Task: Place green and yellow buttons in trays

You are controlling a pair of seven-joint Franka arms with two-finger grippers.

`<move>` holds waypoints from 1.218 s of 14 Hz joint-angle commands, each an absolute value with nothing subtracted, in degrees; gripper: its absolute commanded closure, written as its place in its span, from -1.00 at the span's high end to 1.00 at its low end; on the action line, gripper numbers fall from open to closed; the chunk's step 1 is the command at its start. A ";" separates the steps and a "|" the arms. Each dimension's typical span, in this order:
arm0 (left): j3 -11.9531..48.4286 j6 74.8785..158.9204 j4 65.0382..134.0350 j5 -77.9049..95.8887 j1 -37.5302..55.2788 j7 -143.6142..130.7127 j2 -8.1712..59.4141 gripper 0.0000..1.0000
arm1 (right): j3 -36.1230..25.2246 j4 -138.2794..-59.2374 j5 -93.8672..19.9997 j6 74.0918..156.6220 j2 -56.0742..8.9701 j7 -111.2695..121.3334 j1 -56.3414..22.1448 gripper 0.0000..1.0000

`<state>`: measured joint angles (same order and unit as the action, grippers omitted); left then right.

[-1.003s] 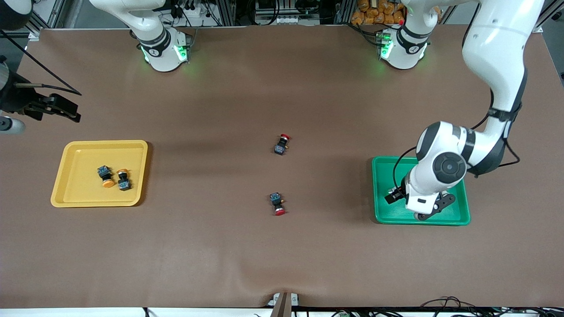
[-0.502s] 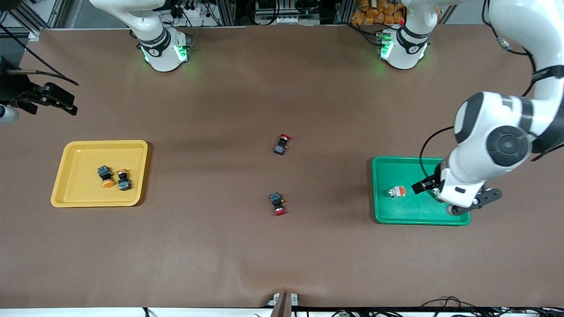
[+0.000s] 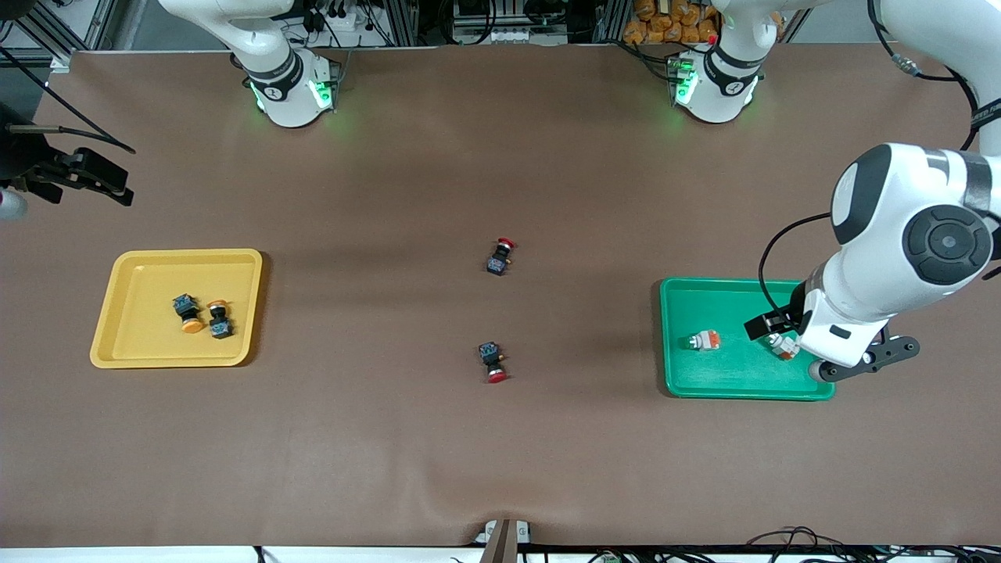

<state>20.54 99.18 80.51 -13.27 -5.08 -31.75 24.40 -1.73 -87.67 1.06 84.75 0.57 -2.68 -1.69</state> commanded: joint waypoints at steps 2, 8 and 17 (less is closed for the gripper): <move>21.19 93.61 77.70 -8.37 -5.27 -25.95 19.35 1.00 | -1.49 -83.50 0.44 83.67 -1.14 -2.37 -0.44 1.00; 20.83 89.13 77.70 -3.96 -11.51 -21.55 12.76 1.00 | -1.32 -83.85 0.53 82.44 -1.06 -3.34 -0.70 1.00; 10.50 83.59 80.24 -1.05 -5.13 -11.74 2.82 1.00 | -1.49 -83.49 -3.69 82.44 -0.88 -3.34 2.01 1.00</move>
<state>16.42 84.19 77.88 -2.28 -9.47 -17.64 5.31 -1.92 -84.58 -1.48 83.58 -0.51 -2.90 -0.43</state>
